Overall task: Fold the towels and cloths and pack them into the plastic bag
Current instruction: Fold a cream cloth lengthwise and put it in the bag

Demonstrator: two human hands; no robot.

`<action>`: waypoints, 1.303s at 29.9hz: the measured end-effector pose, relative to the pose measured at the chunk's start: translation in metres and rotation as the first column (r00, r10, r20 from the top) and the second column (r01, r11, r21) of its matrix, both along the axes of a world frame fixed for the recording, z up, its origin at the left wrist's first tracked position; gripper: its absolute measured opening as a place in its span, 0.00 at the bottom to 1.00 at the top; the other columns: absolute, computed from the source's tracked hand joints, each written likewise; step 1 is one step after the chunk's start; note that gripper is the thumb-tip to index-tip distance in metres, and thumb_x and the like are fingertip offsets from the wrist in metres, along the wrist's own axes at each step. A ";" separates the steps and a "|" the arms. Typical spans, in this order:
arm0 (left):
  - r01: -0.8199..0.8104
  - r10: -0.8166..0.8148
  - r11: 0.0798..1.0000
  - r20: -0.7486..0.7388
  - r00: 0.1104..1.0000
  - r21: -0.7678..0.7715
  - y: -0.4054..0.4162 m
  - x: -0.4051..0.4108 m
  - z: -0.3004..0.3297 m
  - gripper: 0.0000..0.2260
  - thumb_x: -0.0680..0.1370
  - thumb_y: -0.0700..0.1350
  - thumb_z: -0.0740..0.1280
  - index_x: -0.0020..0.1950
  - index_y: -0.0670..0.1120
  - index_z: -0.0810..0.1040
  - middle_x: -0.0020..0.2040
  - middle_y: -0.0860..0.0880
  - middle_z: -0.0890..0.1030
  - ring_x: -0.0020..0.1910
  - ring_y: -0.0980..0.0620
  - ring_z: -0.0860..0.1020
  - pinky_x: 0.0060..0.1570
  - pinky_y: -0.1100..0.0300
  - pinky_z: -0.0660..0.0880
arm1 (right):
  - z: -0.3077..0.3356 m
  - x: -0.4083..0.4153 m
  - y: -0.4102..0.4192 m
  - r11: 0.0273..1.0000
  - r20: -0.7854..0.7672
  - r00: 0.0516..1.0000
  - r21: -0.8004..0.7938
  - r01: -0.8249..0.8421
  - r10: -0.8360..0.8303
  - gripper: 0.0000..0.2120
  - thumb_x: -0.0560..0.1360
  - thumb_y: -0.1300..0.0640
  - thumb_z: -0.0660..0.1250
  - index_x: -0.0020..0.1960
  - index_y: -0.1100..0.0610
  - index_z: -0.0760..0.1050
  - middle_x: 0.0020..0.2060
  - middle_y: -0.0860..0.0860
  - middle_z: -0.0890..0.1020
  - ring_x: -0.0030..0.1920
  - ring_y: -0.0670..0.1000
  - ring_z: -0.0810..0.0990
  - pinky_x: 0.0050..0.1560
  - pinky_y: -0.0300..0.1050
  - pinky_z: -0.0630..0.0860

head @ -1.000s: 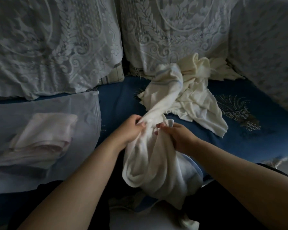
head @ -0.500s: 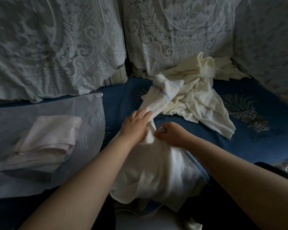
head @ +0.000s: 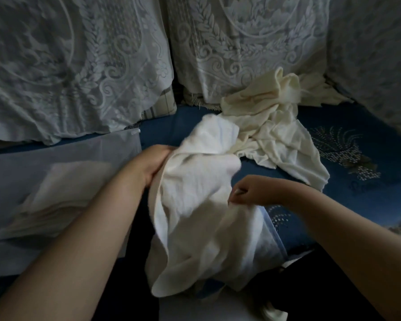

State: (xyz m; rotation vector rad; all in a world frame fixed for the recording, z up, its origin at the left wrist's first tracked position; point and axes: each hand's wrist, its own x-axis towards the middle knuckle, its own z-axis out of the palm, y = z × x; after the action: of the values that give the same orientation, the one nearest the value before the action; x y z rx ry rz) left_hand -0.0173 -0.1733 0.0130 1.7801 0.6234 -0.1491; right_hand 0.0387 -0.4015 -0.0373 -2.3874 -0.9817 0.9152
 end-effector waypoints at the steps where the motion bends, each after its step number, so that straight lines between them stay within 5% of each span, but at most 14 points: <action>1: 0.081 -0.053 0.953 -0.101 0.993 0.293 0.008 -0.007 -0.007 0.06 0.77 0.43 0.66 0.50 0.42 0.77 0.46 0.48 0.79 0.47 0.46 0.77 0.47 0.57 0.74 | -0.002 -0.003 0.001 1.000 0.048 0.999 0.013 0.015 -0.016 0.11 0.76 0.54 0.63 0.52 0.58 0.81 0.49 0.47 0.83 0.47 0.46 0.79 0.52 0.41 0.73; 3: 0.280 -0.029 0.602 -0.331 0.943 0.747 0.018 -0.020 -0.028 0.19 0.78 0.43 0.62 0.68 0.45 0.65 0.62 0.44 0.73 0.59 0.41 0.73 0.55 0.50 0.71 | -0.005 -0.007 0.004 0.997 0.111 0.991 0.033 0.070 -0.073 0.11 0.77 0.54 0.63 0.53 0.55 0.81 0.52 0.50 0.82 0.53 0.50 0.79 0.56 0.46 0.73; 5: 0.251 -0.108 0.356 -0.228 0.968 0.900 0.009 -0.025 -0.043 0.22 0.78 0.43 0.61 0.72 0.48 0.62 0.68 0.42 0.69 0.64 0.40 0.69 0.58 0.48 0.69 | -0.010 -0.010 0.006 0.991 0.118 0.986 0.084 0.108 -0.117 0.08 0.77 0.54 0.63 0.48 0.53 0.81 0.50 0.49 0.81 0.52 0.51 0.79 0.56 0.48 0.74; 7: 0.127 -0.311 0.420 0.011 0.950 0.899 -0.011 -0.022 -0.049 0.18 0.78 0.46 0.62 0.69 0.49 0.68 0.66 0.46 0.72 0.64 0.44 0.70 0.59 0.50 0.70 | -0.010 -0.013 0.004 0.996 0.128 0.988 0.041 0.080 -0.085 0.09 0.77 0.54 0.63 0.40 0.53 0.78 0.42 0.47 0.80 0.48 0.51 0.79 0.52 0.47 0.73; 10: 0.241 -0.546 0.402 0.020 0.837 0.883 -0.041 -0.008 -0.059 0.16 0.79 0.48 0.62 0.67 0.49 0.72 0.65 0.50 0.74 0.64 0.48 0.70 0.59 0.54 0.69 | -0.008 -0.018 0.000 0.996 0.093 0.996 -0.085 -0.007 0.015 0.11 0.74 0.54 0.64 0.48 0.61 0.80 0.44 0.53 0.83 0.48 0.55 0.80 0.48 0.47 0.74; 14: 0.249 -0.473 0.623 0.104 0.875 0.742 -0.053 0.019 -0.067 0.15 0.80 0.41 0.57 0.64 0.50 0.75 0.62 0.49 0.78 0.61 0.47 0.75 0.57 0.53 0.73 | -0.001 -0.020 -0.002 0.995 0.040 0.998 -0.091 -0.045 0.049 0.10 0.74 0.58 0.63 0.52 0.59 0.79 0.49 0.54 0.82 0.50 0.56 0.80 0.52 0.49 0.75; 16: 0.270 -0.431 0.647 0.051 0.901 0.713 -0.056 0.039 -0.064 0.16 0.80 0.40 0.56 0.64 0.51 0.75 0.61 0.49 0.78 0.59 0.46 0.76 0.54 0.53 0.75 | 0.003 -0.018 -0.003 0.991 0.005 0.996 -0.095 -0.090 0.091 0.09 0.74 0.59 0.61 0.51 0.57 0.78 0.47 0.51 0.82 0.47 0.52 0.78 0.51 0.48 0.74; 20: 0.509 -0.509 0.373 -0.288 0.811 0.776 -0.075 0.073 -0.069 0.17 0.78 0.50 0.64 0.67 0.53 0.72 0.66 0.46 0.74 0.63 0.44 0.72 0.56 0.52 0.73 | 0.008 -0.013 -0.012 0.992 -0.038 0.996 -0.086 -0.087 0.084 0.07 0.75 0.58 0.64 0.49 0.50 0.80 0.37 0.40 0.77 0.40 0.42 0.75 0.43 0.36 0.71; 23: 0.542 -0.480 0.234 -0.389 0.786 0.807 -0.079 0.085 -0.080 0.29 0.74 0.58 0.67 0.72 0.51 0.64 0.71 0.45 0.64 0.70 0.41 0.63 0.65 0.49 0.65 | 0.010 -0.008 -0.016 0.997 -0.050 0.997 -0.046 -0.056 0.053 0.08 0.74 0.57 0.66 0.49 0.48 0.82 0.39 0.40 0.80 0.42 0.42 0.78 0.46 0.39 0.73; 25: 0.504 -0.395 0.271 -0.383 0.835 0.820 -0.076 0.091 -0.085 0.31 0.74 0.56 0.69 0.72 0.49 0.62 0.70 0.43 0.62 0.68 0.39 0.64 0.64 0.47 0.66 | 0.009 -0.003 -0.022 1.000 -0.006 1.000 0.025 0.015 -0.015 0.09 0.74 0.58 0.66 0.48 0.48 0.82 0.44 0.46 0.83 0.47 0.49 0.80 0.51 0.46 0.75; 28: 0.349 -0.235 0.417 -0.272 0.933 0.839 -0.054 0.094 -0.091 0.19 0.78 0.44 0.63 0.69 0.47 0.67 0.68 0.41 0.69 0.63 0.39 0.71 0.56 0.48 0.72 | 0.008 0.001 -0.025 0.979 0.078 0.987 0.157 0.128 -0.141 0.07 0.74 0.57 0.66 0.51 0.53 0.81 0.45 0.47 0.82 0.46 0.48 0.78 0.46 0.39 0.73; 33: -0.079 0.010 0.824 0.125 0.992 0.561 -0.045 0.085 -0.059 0.14 0.81 0.46 0.56 0.58 0.40 0.76 0.55 0.41 0.78 0.50 0.43 0.76 0.44 0.57 0.69 | 0.015 -0.006 -0.020 0.902 0.019 0.979 0.391 0.180 -0.204 0.03 0.73 0.56 0.70 0.47 0.51 0.80 0.40 0.47 0.81 0.40 0.42 0.76 0.39 0.27 0.70; 36: -0.122 0.075 0.976 0.244 0.967 0.183 -0.047 0.068 -0.025 0.11 0.80 0.49 0.59 0.49 0.43 0.77 0.48 0.42 0.78 0.49 0.45 0.78 0.46 0.55 0.74 | 0.024 -0.015 -0.014 0.797 -0.093 0.973 0.560 0.226 -0.211 0.06 0.74 0.56 0.70 0.42 0.45 0.80 0.41 0.55 0.83 0.41 0.48 0.79 0.48 0.41 0.77; 39: 0.005 -0.071 0.984 0.360 0.930 0.180 -0.057 0.031 -0.002 0.09 0.80 0.50 0.63 0.44 0.47 0.77 0.42 0.48 0.80 0.42 0.51 0.78 0.43 0.57 0.74 | 0.035 -0.028 -0.009 0.649 -0.159 0.954 0.703 0.289 -0.253 0.05 0.73 0.58 0.70 0.43 0.49 0.79 0.40 0.54 0.83 0.42 0.46 0.80 0.53 0.51 0.78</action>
State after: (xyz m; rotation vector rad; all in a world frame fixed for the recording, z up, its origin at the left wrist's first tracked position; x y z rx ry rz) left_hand 0.0133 -0.2299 0.0108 1.9272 0.3400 0.2158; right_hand 0.0106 -0.4106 -0.0020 -1.7393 -0.7379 0.3512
